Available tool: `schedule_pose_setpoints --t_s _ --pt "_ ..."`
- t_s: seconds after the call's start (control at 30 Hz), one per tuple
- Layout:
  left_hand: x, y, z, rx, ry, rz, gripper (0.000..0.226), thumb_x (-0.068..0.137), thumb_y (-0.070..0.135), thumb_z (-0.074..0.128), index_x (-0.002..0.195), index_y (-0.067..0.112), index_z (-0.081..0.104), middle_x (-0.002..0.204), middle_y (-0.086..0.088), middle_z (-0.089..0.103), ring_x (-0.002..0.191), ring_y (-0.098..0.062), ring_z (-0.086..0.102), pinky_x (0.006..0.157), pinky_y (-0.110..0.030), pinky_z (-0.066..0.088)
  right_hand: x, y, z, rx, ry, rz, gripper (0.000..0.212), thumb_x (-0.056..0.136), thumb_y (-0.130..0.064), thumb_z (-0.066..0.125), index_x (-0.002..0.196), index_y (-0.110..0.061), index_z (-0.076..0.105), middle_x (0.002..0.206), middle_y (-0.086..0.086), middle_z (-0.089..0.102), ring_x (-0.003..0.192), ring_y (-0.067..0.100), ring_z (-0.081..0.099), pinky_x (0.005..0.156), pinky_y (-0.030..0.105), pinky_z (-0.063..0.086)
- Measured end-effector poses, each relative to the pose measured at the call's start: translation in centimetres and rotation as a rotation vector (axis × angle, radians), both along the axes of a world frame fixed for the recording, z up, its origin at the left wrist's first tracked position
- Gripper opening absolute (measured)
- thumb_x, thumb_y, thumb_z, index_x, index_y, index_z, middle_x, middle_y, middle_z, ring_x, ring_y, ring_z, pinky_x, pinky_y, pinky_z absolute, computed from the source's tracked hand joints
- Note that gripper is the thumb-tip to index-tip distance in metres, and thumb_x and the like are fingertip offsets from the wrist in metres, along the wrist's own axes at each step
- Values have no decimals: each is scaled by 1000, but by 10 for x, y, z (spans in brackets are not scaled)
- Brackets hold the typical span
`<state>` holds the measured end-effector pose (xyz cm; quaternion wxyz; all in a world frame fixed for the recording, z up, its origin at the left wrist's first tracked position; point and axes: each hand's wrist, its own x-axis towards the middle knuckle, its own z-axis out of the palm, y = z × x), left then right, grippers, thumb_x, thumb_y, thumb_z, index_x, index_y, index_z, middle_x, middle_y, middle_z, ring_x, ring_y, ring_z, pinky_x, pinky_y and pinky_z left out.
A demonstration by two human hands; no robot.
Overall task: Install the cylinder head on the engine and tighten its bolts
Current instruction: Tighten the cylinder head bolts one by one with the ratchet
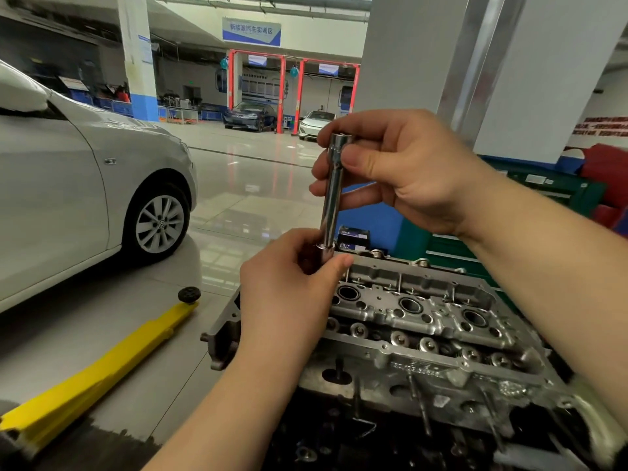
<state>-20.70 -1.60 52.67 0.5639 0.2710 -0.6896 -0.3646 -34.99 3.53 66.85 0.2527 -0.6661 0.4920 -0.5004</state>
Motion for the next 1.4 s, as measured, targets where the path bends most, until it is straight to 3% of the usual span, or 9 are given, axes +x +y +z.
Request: schedule_pose_setpoints --t_s 0.1,0.23,0.43,0.63,0.83,1.07,1.2,1.27,1.4 --pt "4 -7 2 49 -40 -80 22 87 31 85 92 48 72 83 28 75 81 5 72 73 -10 53 10 -1 -5 -65 -28 -153 14 97 -4 69 110 -10 68 91 12 80 86 31 79 68 37 64" --pt "19 -26 9 169 -75 -372 16 94 17 78 108 25 79 94 6 82 93 -12 78 95 -42 60 19 -5 -13 -173 -5 -252 16 88 -13 82 100 -15 71 87 10 80 82 30 79 73 47 66" --pt "25 -36 11 189 -70 -523 13 97 6 72 107 14 76 96 -8 81 92 -22 80 83 -31 62 11 -3 -3 62 -18 99 32 109 -14 50 139 -5 56 120 18 74 114 36 72 97 53 58" --pt "30 -24 23 209 -148 -462 17 99 13 71 112 23 76 100 2 82 95 -16 79 92 -50 63 12 -5 2 -16 124 -94 13 101 -12 65 110 -3 67 95 16 79 93 33 78 80 43 65" --pt "27 -14 30 -8 -197 -76 17 80 40 89 92 32 78 81 19 77 75 1 72 75 -36 62 26 -10 -11 -188 126 -380 26 86 -24 86 90 -4 70 77 12 77 72 27 78 65 42 65" --pt "31 -28 28 72 -168 -289 9 89 19 83 95 26 81 84 3 80 82 -14 78 80 -34 64 12 3 -8 47 -61 41 27 106 -5 52 132 -3 61 117 18 75 110 36 73 96 49 60" --pt "35 -32 30 152 -160 -418 12 93 14 78 102 23 81 92 -2 82 91 -19 79 74 -23 61 14 1 -7 -8 3 -66 16 100 -3 63 115 -1 68 100 18 79 97 36 78 82 43 64" --pt "34 -30 29 168 -146 -420 14 95 15 76 104 26 79 94 2 82 92 -15 79 78 -27 62 19 -3 -9 -68 42 -185 8 96 -4 70 104 -3 69 90 16 79 86 33 79 75 44 65" --pt "27 -24 25 44 -213 -184 23 81 43 89 98 31 80 86 14 79 81 -2 74 74 -26 58 27 -9 -18 -192 103 -387 13 88 -15 82 92 -9 71 81 10 79 75 25 79 67 45 66"
